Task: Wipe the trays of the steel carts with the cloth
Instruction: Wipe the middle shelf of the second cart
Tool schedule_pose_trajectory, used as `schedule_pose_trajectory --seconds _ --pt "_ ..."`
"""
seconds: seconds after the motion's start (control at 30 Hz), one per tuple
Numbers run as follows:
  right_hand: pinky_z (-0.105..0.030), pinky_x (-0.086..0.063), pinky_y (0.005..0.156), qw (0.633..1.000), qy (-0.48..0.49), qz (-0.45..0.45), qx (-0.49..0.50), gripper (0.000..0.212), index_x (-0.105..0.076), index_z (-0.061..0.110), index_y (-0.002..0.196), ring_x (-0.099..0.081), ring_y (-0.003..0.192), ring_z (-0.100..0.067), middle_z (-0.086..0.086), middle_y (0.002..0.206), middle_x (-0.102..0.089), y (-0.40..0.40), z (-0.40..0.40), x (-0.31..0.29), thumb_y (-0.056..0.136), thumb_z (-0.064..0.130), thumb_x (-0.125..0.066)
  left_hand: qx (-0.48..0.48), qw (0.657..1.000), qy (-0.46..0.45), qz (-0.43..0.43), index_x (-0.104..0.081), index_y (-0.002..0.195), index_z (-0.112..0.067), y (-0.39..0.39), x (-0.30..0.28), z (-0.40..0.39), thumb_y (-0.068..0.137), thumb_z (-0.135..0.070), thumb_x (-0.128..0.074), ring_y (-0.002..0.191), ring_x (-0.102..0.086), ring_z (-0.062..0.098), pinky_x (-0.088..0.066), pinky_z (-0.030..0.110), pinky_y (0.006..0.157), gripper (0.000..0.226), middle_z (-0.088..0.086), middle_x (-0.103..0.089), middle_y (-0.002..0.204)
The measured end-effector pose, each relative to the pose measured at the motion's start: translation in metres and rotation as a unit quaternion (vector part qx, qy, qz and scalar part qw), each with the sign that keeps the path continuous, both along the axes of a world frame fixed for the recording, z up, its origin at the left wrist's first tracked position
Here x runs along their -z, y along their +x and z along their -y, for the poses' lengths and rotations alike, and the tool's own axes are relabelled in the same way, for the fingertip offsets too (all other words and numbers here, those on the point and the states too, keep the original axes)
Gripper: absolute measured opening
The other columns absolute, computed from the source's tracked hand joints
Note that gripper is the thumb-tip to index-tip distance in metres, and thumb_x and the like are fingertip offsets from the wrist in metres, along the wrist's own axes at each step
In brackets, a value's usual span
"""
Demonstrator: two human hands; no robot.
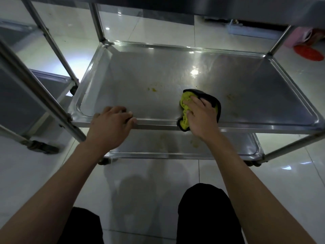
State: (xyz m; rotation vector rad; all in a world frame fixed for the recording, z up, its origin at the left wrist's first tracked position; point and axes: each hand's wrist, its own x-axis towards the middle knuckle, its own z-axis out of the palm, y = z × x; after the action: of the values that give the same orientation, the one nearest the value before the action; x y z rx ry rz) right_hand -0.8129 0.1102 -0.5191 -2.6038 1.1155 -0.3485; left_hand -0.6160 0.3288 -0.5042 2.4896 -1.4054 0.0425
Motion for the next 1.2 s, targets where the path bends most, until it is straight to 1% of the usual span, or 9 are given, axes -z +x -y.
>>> schedule_pose_trajectory --seconds 0.07,0.17,0.33,0.47,0.6,0.8,1.0,1.13,1.2 --pt "-0.052 -0.026 0.115 1.000 -0.006 -0.004 -0.001 0.042 -0.048 0.027 0.145 -0.024 0.145 -0.030 0.003 0.159 -0.035 0.004 -0.002 0.000 0.103 0.025 -0.041 -0.047 0.999 -0.025 0.008 -0.075 0.104 -0.023 0.008 -0.002 -0.006 0.094 -0.045 -0.057 0.118 -0.053 0.037 -0.052 0.053 0.088 0.030 0.007 -0.064 0.124" --pt "-0.053 -0.024 0.116 1.000 -0.005 -0.017 -0.011 0.043 -0.045 0.027 0.147 -0.021 0.147 -0.030 0.003 0.160 -0.031 0.017 -0.006 -0.002 0.104 0.025 -0.040 -0.100 0.995 -0.013 0.026 -0.075 0.103 -0.026 0.021 -0.003 -0.014 0.090 -0.052 -0.060 0.117 -0.054 0.038 -0.046 0.054 0.097 0.032 0.007 -0.066 0.118" --pt "-0.058 -0.017 0.117 0.997 0.008 -0.037 -0.072 0.045 -0.039 0.026 0.149 -0.017 0.147 -0.030 0.003 0.162 -0.026 0.076 -0.027 -0.003 0.105 0.028 -0.033 -0.052 0.998 -0.023 -0.003 -0.075 0.106 -0.024 0.033 -0.002 -0.021 0.094 -0.049 -0.058 0.105 -0.059 0.037 -0.049 0.043 0.087 0.033 0.005 -0.068 0.118" --pt "-0.062 -0.009 0.117 0.992 0.027 -0.046 -0.114 0.047 -0.035 0.024 0.150 -0.010 0.149 -0.030 0.002 0.164 -0.019 0.134 -0.047 -0.004 0.104 0.030 -0.031 -0.049 0.998 -0.032 0.017 -0.075 0.104 -0.025 0.040 -0.002 -0.026 0.095 -0.049 -0.057 0.103 -0.060 0.030 -0.040 0.033 0.072 0.031 -0.003 -0.067 0.118" --pt "-0.060 -0.001 0.118 0.984 0.058 -0.065 -0.153 0.049 -0.029 0.027 0.152 -0.002 0.151 -0.027 0.005 0.166 -0.010 0.185 -0.065 -0.004 0.103 0.029 -0.030 -0.043 0.998 -0.044 0.019 -0.075 0.105 -0.025 0.041 0.003 -0.031 0.094 -0.052 -0.057 0.104 -0.061 0.025 -0.045 0.032 0.073 0.035 -0.005 -0.067 0.119" --pt "-0.058 0.006 0.119 0.970 0.090 -0.063 -0.217 0.052 -0.027 0.031 0.153 0.004 0.152 -0.026 0.008 0.166 -0.006 0.243 -0.090 -0.009 0.102 0.023 -0.031 -0.085 0.992 -0.088 -0.039 -0.075 0.105 -0.019 0.047 0.009 -0.041 0.090 -0.056 -0.063 0.092 -0.067 0.016 -0.054 0.035 0.079 0.042 -0.011 -0.063 0.121" --pt "-0.055 0.004 0.120 0.970 0.084 -0.013 -0.229 0.044 -0.035 0.036 0.148 -0.002 0.152 -0.024 0.010 0.165 -0.014 0.244 -0.087 -0.003 0.104 0.031 -0.027 -0.100 0.993 -0.067 -0.007 -0.072 0.101 -0.019 0.048 0.010 -0.037 0.090 -0.058 -0.059 0.087 -0.067 0.024 -0.052 0.034 0.071 0.043 -0.009 -0.061 0.120" --pt "-0.054 0.003 0.120 0.976 0.076 0.001 -0.206 0.044 -0.036 0.038 0.146 -0.004 0.151 -0.024 0.010 0.164 -0.015 0.222 -0.070 0.005 0.103 0.032 -0.027 -0.112 0.993 -0.014 0.018 -0.062 0.095 -0.020 0.038 0.006 -0.031 0.094 -0.058 -0.048 0.083 -0.064 0.026 -0.051 0.035 0.065 0.040 -0.005 -0.056 0.120" --pt "-0.054 0.002 0.120 0.980 0.074 0.000 -0.187 0.044 -0.036 0.038 0.146 -0.004 0.152 -0.023 0.010 0.164 -0.015 0.205 -0.055 0.007 0.102 0.033 -0.028 -0.120 0.992 0.004 0.024 -0.061 0.103 -0.022 0.033 0.000 -0.026 0.094 -0.052 -0.045 0.086 -0.063 0.029 -0.045 0.034 0.066 0.035 -0.001 -0.055 0.119"
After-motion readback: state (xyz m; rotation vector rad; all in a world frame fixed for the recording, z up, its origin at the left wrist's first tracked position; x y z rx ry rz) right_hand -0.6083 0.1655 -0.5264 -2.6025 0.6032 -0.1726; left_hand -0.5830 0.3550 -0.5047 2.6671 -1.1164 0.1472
